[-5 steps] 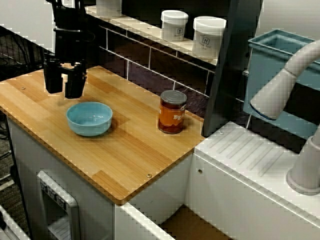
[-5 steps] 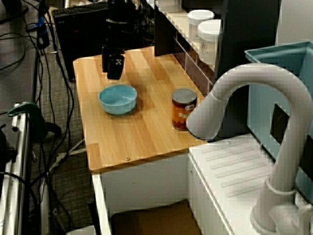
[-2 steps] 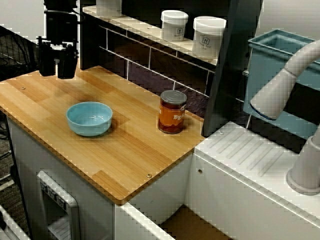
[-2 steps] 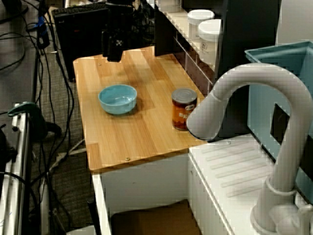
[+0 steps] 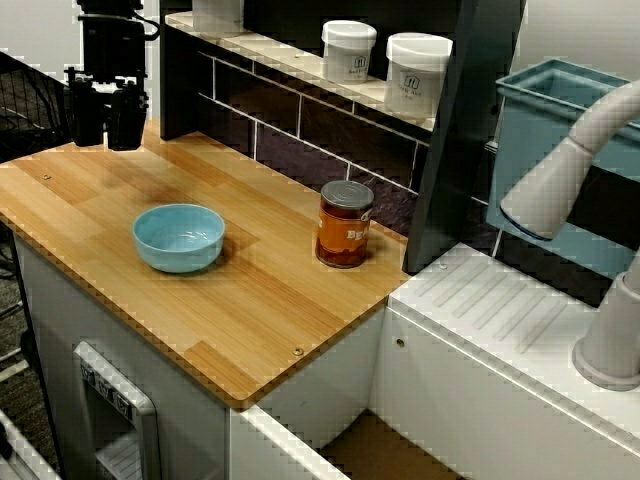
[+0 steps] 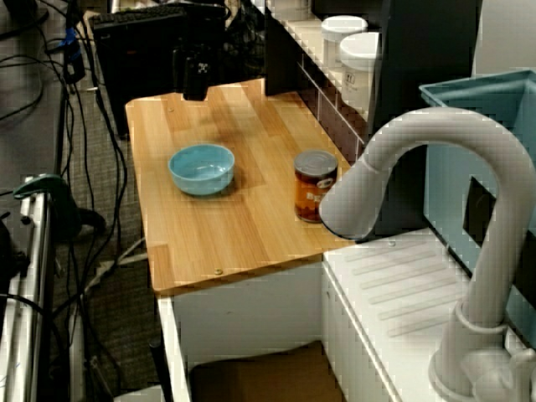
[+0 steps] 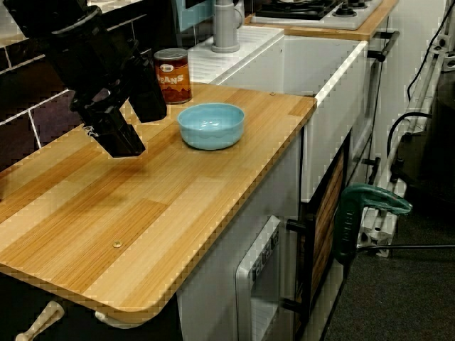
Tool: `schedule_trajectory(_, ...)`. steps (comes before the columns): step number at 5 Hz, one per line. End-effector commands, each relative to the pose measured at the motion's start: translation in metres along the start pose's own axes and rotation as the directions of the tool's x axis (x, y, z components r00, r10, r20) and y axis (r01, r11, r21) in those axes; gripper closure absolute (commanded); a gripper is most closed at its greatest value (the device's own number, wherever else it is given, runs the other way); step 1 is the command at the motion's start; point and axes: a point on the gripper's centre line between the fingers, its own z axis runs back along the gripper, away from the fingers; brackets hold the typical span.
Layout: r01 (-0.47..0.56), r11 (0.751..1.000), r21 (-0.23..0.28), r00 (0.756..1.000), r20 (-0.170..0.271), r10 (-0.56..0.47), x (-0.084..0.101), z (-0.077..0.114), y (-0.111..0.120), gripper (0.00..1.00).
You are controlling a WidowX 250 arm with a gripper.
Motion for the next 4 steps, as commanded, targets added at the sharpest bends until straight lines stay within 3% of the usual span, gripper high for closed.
schedule_trajectory(1, -0.008, 0.999, 0.032, 0.999, 0.053, 0.006, 0.003, 0.012, 0.004, 0.0)
schedule_trajectory(4, 0.013, 0.999, 0.03, 0.998, 0.053, -0.014, -0.008, 0.015, -0.002, 0.0)
